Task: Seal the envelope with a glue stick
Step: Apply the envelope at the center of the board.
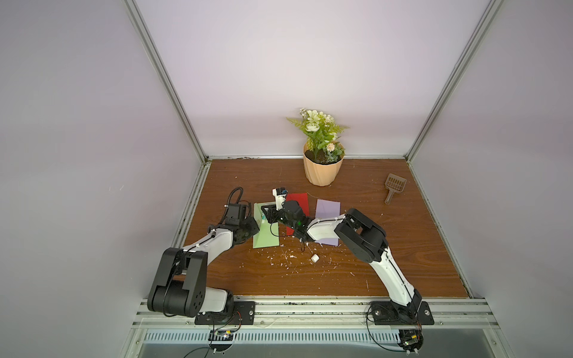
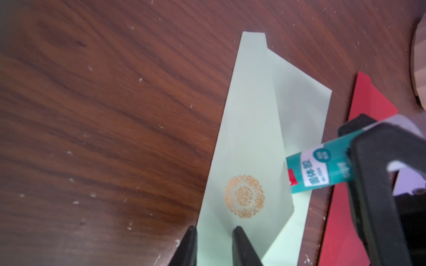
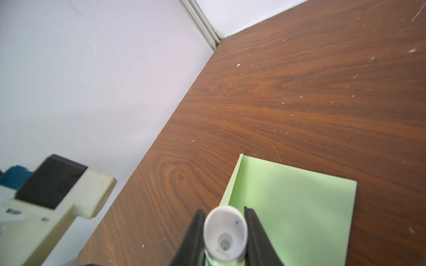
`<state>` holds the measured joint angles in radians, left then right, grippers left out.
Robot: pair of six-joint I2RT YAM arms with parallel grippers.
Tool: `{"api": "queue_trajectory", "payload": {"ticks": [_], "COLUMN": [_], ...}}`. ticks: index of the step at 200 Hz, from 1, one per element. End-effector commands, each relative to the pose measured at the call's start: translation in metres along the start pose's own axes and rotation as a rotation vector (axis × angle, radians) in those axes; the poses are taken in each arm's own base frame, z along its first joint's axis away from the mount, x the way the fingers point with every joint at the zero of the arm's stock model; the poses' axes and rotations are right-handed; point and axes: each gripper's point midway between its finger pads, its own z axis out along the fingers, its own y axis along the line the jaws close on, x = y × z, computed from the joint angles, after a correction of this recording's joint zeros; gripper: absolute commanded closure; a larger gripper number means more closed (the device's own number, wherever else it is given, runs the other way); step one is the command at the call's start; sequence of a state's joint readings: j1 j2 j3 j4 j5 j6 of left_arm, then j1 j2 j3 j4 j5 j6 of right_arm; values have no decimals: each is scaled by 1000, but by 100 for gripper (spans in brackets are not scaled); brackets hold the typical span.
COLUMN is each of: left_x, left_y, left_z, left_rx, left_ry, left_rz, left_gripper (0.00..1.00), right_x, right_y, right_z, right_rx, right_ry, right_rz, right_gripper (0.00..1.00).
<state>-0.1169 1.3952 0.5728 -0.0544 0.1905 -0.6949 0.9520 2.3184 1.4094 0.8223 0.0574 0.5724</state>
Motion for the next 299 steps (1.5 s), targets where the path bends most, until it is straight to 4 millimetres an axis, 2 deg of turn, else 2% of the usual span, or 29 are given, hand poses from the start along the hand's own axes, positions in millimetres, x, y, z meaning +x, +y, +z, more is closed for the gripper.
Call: {"api": "queue_trajectory", "payload": {"ticks": [1, 27, 58, 107, 129, 156, 252, 281, 299], "left_x": [6, 11, 14, 10, 9, 7, 9, 7, 5], "left_y": [8, 14, 16, 19, 15, 9, 7, 5, 2], "left_z": [6, 11, 14, 9, 9, 9, 11, 11, 9], "left_rx": [-14, -30, -32, -59, -44, -12, 2, 11, 13], "left_ry": [16, 30, 39, 26, 25, 24, 32, 29, 24], "left_rz": [-5, -7, -9, 5, -1, -10, -19, -19, -13], "left_gripper": [73, 77, 78, 80, 81, 82, 82, 82, 82], "right_x": [7, 19, 24, 12, 13, 23, 48, 47, 39], "right_y": [8, 15, 16, 15, 17, 16, 14, 19, 21], "right_z": [-11, -16, -21, -29, -32, -38, -52, -53, -54], "right_rx": [41, 35, 33, 22, 13, 6, -17, -44, -52], "right_ry": [16, 30, 39, 17, 21, 41, 92, 97, 76], "right_rz": [-120, -148, -135, -107, -98, -74, 3, 37, 61], "right_gripper": [100, 100, 100, 100, 100, 100, 100, 100, 100]}}
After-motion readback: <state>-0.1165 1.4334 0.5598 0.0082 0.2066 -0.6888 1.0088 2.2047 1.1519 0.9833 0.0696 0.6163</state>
